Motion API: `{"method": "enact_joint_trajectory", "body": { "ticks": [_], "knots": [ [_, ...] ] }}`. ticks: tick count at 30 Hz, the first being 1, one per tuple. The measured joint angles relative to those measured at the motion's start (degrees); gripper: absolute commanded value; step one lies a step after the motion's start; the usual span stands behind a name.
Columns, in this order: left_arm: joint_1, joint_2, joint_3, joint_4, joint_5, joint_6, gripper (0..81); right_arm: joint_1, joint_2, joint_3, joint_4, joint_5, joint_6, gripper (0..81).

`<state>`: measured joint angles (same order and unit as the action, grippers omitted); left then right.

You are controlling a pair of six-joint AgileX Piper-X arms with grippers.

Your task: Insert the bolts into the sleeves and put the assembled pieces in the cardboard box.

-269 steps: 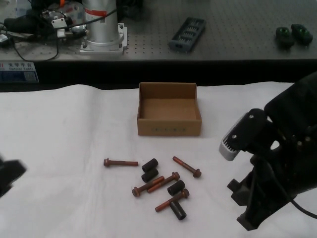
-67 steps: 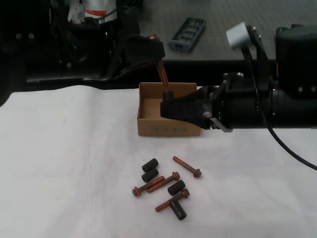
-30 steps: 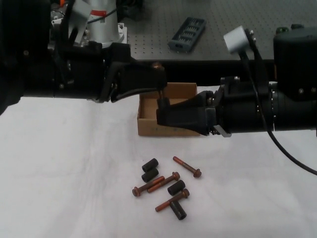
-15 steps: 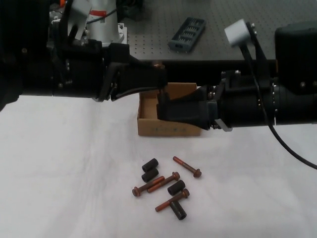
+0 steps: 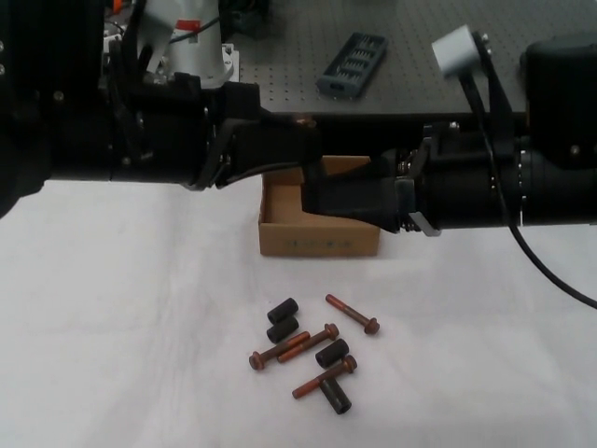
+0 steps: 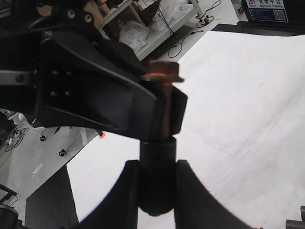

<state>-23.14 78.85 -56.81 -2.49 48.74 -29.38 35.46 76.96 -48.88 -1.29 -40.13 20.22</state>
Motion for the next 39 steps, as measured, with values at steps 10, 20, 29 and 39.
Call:
{"method": "enact_joint_trajectory", "body": {
  "ticks": [10,20,29,39],
  "knots": [
    [0.19,0.00,0.21,1.30,1.33,2.15,54.7,-0.75,0.00,-0.41,-1.51,2.49,-0.03,1.9],
    [0.13,0.00,0.46,1.38,2.44,0.61,50.3,-1.26,0.00,-0.72,-2.46,3.55,-0.11,1.9],
    [3.65,-0.66,0.46,-2.16,2.89,-1.49,50.3,-2.91,0.00,-0.72,4.85,3.36,-5.60,1.9],
    [10.10,-6.88,0.46,8.67,4.20,0.59,42.2,-7.97,6.60,-4.81,6.18,5.74,-7.42,1.9]
  ]
}}
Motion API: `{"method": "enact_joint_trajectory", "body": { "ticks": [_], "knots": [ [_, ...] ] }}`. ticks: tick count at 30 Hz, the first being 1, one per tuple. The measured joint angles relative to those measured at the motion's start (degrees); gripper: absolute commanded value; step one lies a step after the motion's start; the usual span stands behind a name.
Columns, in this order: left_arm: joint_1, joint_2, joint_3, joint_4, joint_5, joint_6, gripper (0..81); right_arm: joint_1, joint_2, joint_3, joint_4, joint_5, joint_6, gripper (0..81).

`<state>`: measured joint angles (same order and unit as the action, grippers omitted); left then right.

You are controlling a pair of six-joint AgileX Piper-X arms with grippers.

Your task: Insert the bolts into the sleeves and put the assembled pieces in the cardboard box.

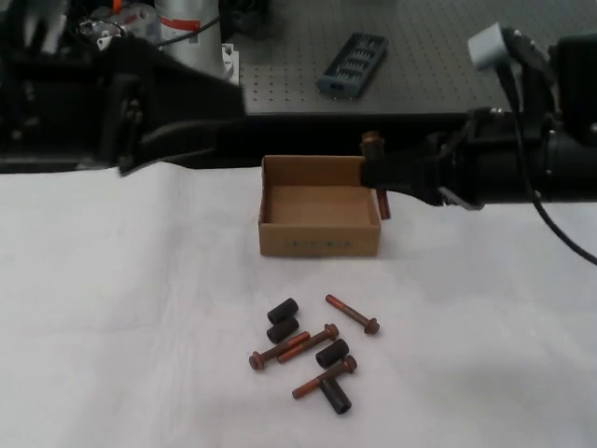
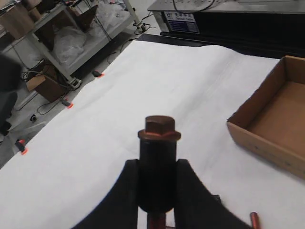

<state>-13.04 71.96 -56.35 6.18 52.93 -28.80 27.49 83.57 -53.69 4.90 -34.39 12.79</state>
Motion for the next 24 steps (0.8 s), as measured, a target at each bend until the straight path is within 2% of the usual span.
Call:
{"method": "enact_joint_trajectory", "body": {
  "ticks": [3,5,6,11,19,24],
  "knots": [
    [1.72,-4.13,0.00,13.70,-0.60,5.64,42.2,-0.25,5.96,-4.34,1.05,0.42,-0.14,1.9],
    [2.37,-6.49,0.00,20.66,-4.15,12.19,42.2,-0.37,13.09,-9.89,2.30,1.60,-0.43,1.9],
    [3.07,-9.17,0.00,27.54,-8.02,16.77,42.2,-0.34,15.55,-12.14,2.62,2.15,-0.43,1.9],
    [4.09,-14.00,0.00,39.62,-14.90,23.07,42.2,-0.34,26.84,-23.72,5.22,4.37,-0.43,1.9],
    [4.24,-20.65,0.00,44.48,-17.93,25.40,42.2,-0.34,47.31,-47.32,16.48,8.38,0.14,1.9],
    [4.24,-21.18,0.00,44.68,-18.04,25.55,42.2,-0.34,54.03,-55.14,22.88,11.55,0.40,1.8]
  ]
}}
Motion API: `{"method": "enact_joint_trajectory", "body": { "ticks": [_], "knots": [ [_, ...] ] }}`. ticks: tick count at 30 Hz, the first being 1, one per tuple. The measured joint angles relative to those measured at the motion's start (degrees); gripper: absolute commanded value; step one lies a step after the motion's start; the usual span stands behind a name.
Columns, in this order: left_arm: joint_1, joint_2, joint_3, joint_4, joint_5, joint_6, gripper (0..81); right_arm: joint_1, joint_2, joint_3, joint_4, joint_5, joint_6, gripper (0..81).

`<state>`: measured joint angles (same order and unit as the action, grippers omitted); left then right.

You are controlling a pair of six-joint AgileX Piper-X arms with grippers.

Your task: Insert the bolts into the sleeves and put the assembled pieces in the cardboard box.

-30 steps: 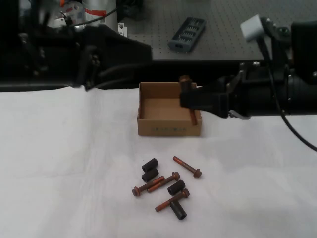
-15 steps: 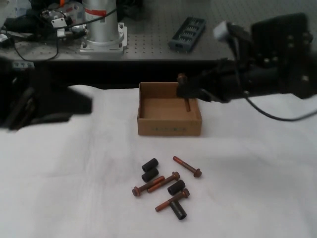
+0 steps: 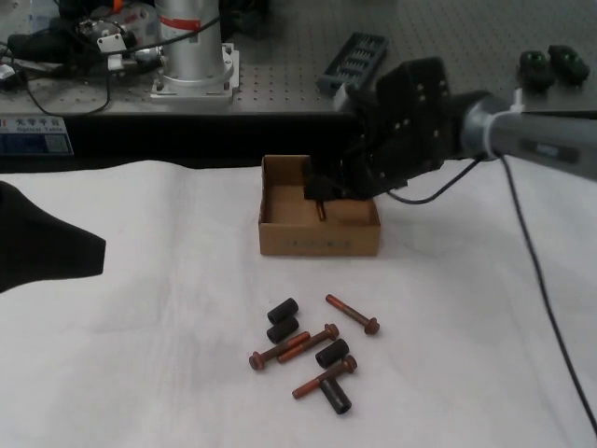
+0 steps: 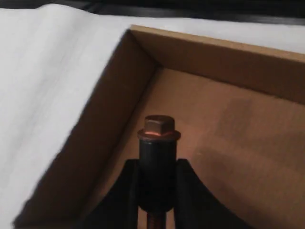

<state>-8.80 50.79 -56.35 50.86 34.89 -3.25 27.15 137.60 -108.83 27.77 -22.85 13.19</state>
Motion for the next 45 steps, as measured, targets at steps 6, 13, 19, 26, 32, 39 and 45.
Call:
{"method": "enact_joint_trajectory", "body": {
  "ticks": [6,13,19,26,32,39,45],
  "knots": [
    [0.00,0.00,0.00,0.06,0.00,-0.02,42.2,0.00,1.91,-4.91,3.29,1.47,0.00,13.4],
    [0.00,0.00,0.00,0.06,0.00,-0.02,42.2,0.00,1.91,-6.71,5.42,1.76,0.04,37.3],
    [0.00,0.00,0.00,0.06,0.00,-0.02,42.2,0.00,1.91,-6.80,8.00,0.99,0.04,37.3],
    [0.00,0.00,0.00,0.06,0.00,-0.02,42.2,0.00,-0.40,-6.77,13.81,-0.94,-2.87,37.3],
    [0.00,0.00,0.00,0.06,-0.16,0.36,42.2,0.23,-10.66,-6.77,24.77,-0.01,-10.69,37.3],
    [0.00,0.00,0.00,0.06,-2.81,1.50,42.2,1.71,-17.88,-6.77,31.82,3.08,-15.10,32.8],
    [0.00,-0.15,3.52,-2.22,-3.33,1.79,42.2,4.17,-24.14,-6.77,38.07,6.01,-17.41,32.8]
  ]
}}
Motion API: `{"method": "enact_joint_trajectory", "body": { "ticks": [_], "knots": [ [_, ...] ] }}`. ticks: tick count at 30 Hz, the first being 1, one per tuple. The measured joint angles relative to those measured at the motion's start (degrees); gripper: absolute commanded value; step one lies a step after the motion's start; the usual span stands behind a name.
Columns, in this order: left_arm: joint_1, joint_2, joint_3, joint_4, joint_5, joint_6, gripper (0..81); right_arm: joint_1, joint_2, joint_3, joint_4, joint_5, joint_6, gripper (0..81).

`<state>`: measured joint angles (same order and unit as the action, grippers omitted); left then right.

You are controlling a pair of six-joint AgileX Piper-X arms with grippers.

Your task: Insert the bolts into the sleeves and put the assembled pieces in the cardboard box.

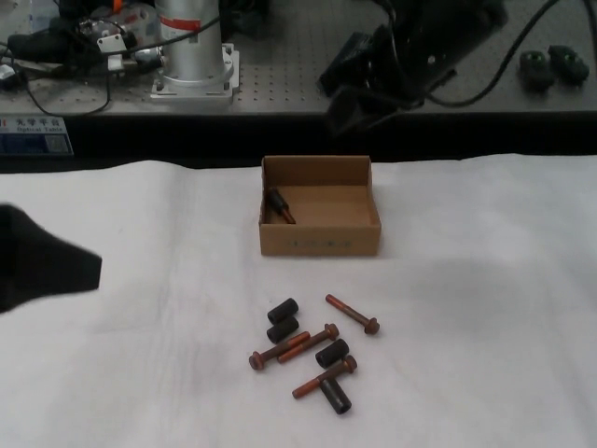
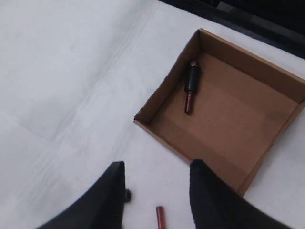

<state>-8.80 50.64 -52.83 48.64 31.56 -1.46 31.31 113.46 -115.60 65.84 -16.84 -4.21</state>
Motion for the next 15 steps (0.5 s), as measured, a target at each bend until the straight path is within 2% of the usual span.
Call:
{"method": "enact_joint_trajectory", "body": {
  "ticks": [3,7,8,11,12,13,15],
  "knots": [
    [0.00,0.00,2.77,-0.59,0.44,0.00,42.2,0.81,-2.22,1.47,0.59,0.41,-0.30,32.8],
    [0.00,0.00,5.01,-1.87,0.78,0.00,42.2,2.43,-9.06,9.26,1.02,2.25,-0.61,32.8],
    [0.00,0.00,5.69,-2.63,0.76,0.00,42.2,3.25,-13.51,15.61,0.53,3.11,-0.61,32.8],
    [0.00,0.00,5.80,-4.01,0.76,0.00,42.2,4.00,-18.08,22.39,-0.86,3.75,-0.14,32.8],
    [0.00,0.00,5.80,-4.54,0.76,0.00,42.2,4.73,-23.08,30.69,-3.22,4.78,1.07,32.8],
    [0.00,0.00,5.95,-5.19,0.76,0.00,42.2,5.14,-25.89,34.65,-4.43,5.34,1.87,32.8],
    [0.00,0.00,5.95,-5.78,0.76,0.00,42.2,5.53,-28.75,38.74,-5.98,5.77,2.84,32.8]
  ]
}}
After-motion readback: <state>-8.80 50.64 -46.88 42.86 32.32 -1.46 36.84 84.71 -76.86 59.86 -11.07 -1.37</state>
